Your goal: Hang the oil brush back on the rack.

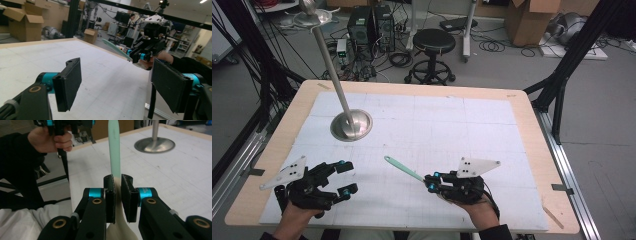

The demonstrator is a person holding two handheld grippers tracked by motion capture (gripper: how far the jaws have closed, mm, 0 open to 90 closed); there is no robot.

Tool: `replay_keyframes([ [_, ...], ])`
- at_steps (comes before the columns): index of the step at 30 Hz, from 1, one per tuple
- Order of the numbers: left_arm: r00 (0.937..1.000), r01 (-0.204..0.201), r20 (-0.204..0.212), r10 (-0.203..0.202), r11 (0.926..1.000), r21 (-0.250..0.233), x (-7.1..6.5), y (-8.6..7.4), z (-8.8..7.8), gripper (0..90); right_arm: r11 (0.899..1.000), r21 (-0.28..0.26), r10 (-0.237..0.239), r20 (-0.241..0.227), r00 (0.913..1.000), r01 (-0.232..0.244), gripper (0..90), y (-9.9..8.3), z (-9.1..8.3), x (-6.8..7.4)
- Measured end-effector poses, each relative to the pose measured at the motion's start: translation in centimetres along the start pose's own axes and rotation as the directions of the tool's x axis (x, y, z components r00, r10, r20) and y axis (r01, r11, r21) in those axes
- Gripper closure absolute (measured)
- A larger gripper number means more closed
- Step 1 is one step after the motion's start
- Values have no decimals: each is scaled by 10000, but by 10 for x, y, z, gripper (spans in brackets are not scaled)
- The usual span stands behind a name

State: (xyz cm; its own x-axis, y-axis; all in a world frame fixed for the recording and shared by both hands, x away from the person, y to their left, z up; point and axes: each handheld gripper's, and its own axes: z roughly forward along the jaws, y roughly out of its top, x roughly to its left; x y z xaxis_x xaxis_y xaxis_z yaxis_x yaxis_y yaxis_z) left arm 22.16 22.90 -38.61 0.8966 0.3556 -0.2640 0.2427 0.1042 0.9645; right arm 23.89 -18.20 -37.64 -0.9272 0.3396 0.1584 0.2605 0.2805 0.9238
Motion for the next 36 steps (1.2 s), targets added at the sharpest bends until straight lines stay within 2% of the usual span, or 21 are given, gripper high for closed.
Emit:
replay_keyframes([
  [5,9989,-178,426,178,9998,-6,-5,9,6,275,9988,-465,-180,-333,9993,164,821,10,2,6],
  [7,9969,-377,689,376,9993,13,-7,14,9,306,9979,-615,-250,-533,9983,217,821,14,3,9],
  [11,9939,-527,976,518,9986,70,-11,24,19,308,9953,-892,-446,-799,9958,374,820,22,8,14],
  [16,9889,-551,1380,552,9985,-48,-12,29,27,363,9914,-1123,-799,-1067,9911,678,820,32,15,22],
  [20,9852,-579,1613,586,9983,-91,-14,30,32,402,9894,-1284,-849,-1352,9872,675,820,37,19,27],
  [27,9757,-563,2106,598,9982,-226,-13,34,38,472,9869,-1516,-818,-1735,9814,555,820,40,24,29],
  [33,9632,-615,2602,672,9977,-297,-16,38,44,522,9860,-1607,-774,-2062,9754,443,820,40,28,30],
  [36,9582,-643,2766,729,9971,-399,-17,39,45,563,9856,-1665,-676,-2368,9692,281,820,39,29,31],
])
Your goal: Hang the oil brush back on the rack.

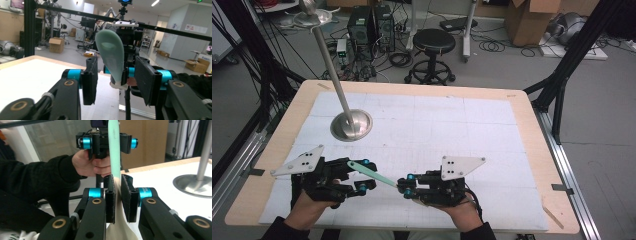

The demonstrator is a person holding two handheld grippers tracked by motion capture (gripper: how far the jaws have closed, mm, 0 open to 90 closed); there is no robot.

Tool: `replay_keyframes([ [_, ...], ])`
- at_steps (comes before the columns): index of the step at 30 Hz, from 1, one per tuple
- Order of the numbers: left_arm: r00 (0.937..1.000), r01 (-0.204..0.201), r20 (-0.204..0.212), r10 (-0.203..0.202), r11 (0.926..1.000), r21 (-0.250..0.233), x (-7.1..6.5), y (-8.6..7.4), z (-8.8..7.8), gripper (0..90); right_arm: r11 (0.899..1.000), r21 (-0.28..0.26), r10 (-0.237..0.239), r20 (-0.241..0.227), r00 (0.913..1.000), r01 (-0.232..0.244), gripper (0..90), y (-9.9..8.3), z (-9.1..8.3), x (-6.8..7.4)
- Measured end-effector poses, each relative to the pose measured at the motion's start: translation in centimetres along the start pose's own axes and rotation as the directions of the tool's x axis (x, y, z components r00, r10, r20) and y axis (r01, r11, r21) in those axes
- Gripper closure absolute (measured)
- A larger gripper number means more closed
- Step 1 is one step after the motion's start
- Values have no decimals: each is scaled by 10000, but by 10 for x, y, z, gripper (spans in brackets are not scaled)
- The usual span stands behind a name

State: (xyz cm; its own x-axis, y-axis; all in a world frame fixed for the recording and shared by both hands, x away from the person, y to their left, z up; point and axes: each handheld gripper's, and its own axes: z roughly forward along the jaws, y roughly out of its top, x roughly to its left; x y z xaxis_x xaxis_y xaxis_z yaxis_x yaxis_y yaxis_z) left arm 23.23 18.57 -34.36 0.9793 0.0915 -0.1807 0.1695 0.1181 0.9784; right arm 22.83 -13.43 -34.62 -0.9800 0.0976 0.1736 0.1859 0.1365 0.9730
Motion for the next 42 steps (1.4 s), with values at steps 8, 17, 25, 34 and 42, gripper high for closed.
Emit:
replay_keyframes([
  [8,9995,-111,302,117,9997,-206,-1,2,-1,685,9995,-150,255,-460,9986,-262,819,-3,0,-2],
  [17,9980,-217,591,227,9996,-162,-3,3,0,752,9993,-209,278,-857,9959,-297,818,-5,1,-3],
  [25,9982,-139,578,132,9998,111,-6,7,2,759,9992,-210,301,-1131,9931,-327,816,-11,3,-6],
  [34,9988,-201,464,181,9989,429,-10,14,6,762,9986,-286,410,-1254,9913,-449,808,-11,2,-6],
  [42,9992,-391,132,384,9973,615,-15,27,3,764,9950,-405,878,-711,9936,-908,563,-10,2,-6],
])
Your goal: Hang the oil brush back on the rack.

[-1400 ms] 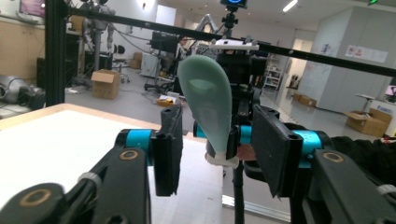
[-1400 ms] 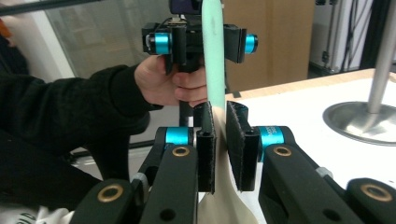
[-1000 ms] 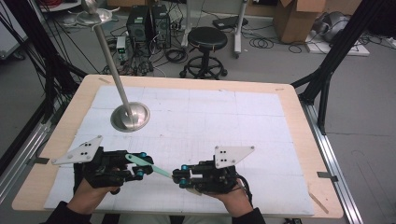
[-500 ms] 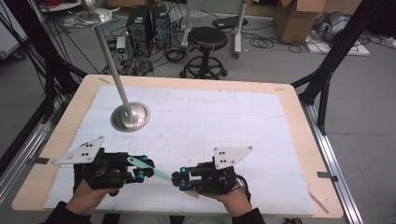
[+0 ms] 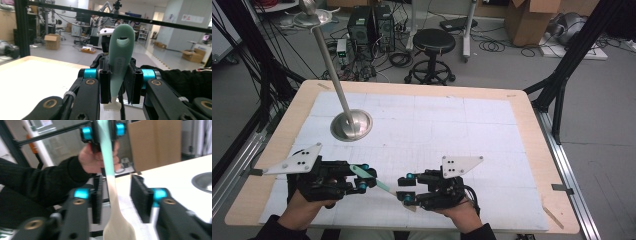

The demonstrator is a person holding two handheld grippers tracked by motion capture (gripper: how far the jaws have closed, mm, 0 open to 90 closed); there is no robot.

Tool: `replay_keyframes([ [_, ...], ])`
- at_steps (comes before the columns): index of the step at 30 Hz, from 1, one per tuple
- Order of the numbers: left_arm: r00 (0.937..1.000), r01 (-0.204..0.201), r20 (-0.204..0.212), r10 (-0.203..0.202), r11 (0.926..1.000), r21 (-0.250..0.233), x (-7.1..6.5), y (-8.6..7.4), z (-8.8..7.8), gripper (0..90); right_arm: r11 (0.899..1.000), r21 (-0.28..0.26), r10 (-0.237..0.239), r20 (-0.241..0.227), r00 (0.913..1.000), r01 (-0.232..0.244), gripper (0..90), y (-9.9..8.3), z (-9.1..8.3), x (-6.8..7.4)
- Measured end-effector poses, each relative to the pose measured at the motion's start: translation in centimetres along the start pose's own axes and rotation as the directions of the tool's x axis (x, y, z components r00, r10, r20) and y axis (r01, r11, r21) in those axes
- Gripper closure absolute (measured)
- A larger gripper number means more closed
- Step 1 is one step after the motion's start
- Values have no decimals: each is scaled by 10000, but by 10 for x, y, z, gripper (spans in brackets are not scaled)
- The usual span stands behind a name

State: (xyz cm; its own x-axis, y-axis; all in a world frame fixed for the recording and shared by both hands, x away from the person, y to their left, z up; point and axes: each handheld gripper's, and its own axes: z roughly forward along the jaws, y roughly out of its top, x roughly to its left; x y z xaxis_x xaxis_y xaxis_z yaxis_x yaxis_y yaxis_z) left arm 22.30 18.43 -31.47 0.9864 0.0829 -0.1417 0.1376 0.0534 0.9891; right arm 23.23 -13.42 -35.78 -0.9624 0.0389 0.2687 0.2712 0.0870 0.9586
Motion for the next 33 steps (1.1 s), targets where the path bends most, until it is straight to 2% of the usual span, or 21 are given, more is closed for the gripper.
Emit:
replay_keyframes([
  [4,9988,-121,-469,135,9995,299,-3,7,-2,763,10000,-8,-30,354,9994,30,454,1,1,4],
  [6,9969,-158,-767,202,9983,565,-4,8,-2,763,9998,36,-188,727,9972,186,388,3,2,6],
  [9,9944,-59,-1047,162,9952,976,-5,9,-1,763,9987,149,-507,1382,9891,491,323,6,4,10],
  [12,9899,169,-1418,38,9893,1447,-6,11,2,762,9958,356,-895,1676,9818,847,290,10,9,14],
  [14,9856,245,-1688,62,9835,1793,-7,12,4,762,9911,684,-1251,1914,9735,1139,283,12,14,17],
  [15,9839,270,-1784,76,9813,1907,-8,13,4,761,9866,977,-1488,2137,9655,1304,282,13,17,19],
  [16,9812,272,-1926,133,9782,2060,-8,14,6,762,9841,1140,-1591,2235,9616,1363,282,14,19,20],
  [17,9791,306,-2029,140,9762,2146,-9,14,7,761,9808,1374,-1695,2472,9540,1386,284,14,22,21],
  [20,9722,370,-2334,198,9709,2365,-11,17,8,761,9727,1762,-1958,2752,9412,1508,332,15,30,24],
  [23,9705,349,-2395,275,9670,2525,-12,18,11,761,9719,1771,-1991,2659,9432,1552,403,15,33,24],
  [25,9739,325,-2250,280,9649,2608,-14,19,12,761,9696,1840,-2065,2627,9425,1612,444,14,35,23],
  [28,9750,350,-2206,264,9623,2696,-15,20,14,761,9667,1948,-2123,2470,9455,1662,503,14,37,23],
  [31,9725,381,-2312,286,9595,2791,-14,19,16,760,9638,2032,-2216,2500,9425,1727,554,13,39,24],
  [33,9729,425,-2300,232,9601,2764,-15,19,18,760,9576,2148,-2442,2510,9367,1921,594,13,42,25],
])
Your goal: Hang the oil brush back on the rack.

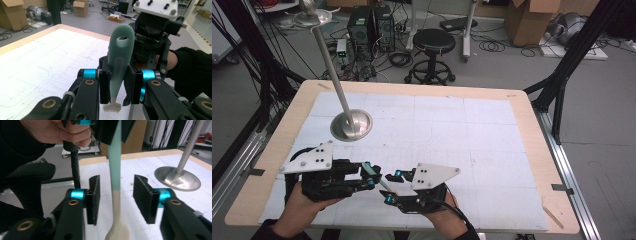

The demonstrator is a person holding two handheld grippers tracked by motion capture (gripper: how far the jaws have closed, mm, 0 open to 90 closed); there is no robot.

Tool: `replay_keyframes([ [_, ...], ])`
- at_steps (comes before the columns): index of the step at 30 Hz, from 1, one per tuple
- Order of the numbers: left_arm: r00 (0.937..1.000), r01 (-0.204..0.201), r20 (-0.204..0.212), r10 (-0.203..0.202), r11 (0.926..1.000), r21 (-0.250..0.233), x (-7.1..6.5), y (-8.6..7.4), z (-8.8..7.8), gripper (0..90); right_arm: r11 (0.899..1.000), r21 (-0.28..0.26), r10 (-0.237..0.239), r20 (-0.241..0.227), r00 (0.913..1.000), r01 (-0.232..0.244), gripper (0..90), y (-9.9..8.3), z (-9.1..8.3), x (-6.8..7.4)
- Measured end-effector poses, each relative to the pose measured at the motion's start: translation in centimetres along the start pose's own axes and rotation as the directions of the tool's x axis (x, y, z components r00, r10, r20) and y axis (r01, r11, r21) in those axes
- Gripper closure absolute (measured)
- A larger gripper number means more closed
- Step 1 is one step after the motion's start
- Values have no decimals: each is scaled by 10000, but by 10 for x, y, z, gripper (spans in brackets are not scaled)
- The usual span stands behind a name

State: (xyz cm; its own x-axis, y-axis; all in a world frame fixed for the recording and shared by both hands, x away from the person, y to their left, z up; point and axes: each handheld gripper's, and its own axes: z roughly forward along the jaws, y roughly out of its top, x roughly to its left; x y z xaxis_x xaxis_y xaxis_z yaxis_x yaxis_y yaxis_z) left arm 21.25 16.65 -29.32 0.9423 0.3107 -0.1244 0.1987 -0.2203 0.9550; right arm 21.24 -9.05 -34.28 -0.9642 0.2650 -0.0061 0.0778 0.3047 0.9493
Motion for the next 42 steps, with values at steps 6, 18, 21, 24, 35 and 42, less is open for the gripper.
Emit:
replay_keyframes([
  [6,9999,18,136,-16,9999,-122,-1,0,2,760,9999,-3,-142,110,9998,142,725,0,3,2],
  [18,9997,126,194,-116,9986,-519,1,-1,2,759,9992,-118,-387,504,9980,394,814,1,1,6],
  [21,9986,182,520,-134,9955,-927,2,-3,2,743,9994,-188,-293,367,9989,300,818,1,0,6],
  [24,9947,405,998,-252,9872,-1545,4,-5,2,500,9994,-325,-108,-6,9999,108,818,1,0,7],
  [35,9765,399,2143,215,9596,-2784,7,-6,-4,385,9865,-1139,856,-2558,9629,-1180,818,-9,-1,-5],
  [42,9568,562,2902,199,9663,-2514,5,-8,6,415,9764,-1435,1013,-3564,9288,-1616,818,-16,0,-10],
])
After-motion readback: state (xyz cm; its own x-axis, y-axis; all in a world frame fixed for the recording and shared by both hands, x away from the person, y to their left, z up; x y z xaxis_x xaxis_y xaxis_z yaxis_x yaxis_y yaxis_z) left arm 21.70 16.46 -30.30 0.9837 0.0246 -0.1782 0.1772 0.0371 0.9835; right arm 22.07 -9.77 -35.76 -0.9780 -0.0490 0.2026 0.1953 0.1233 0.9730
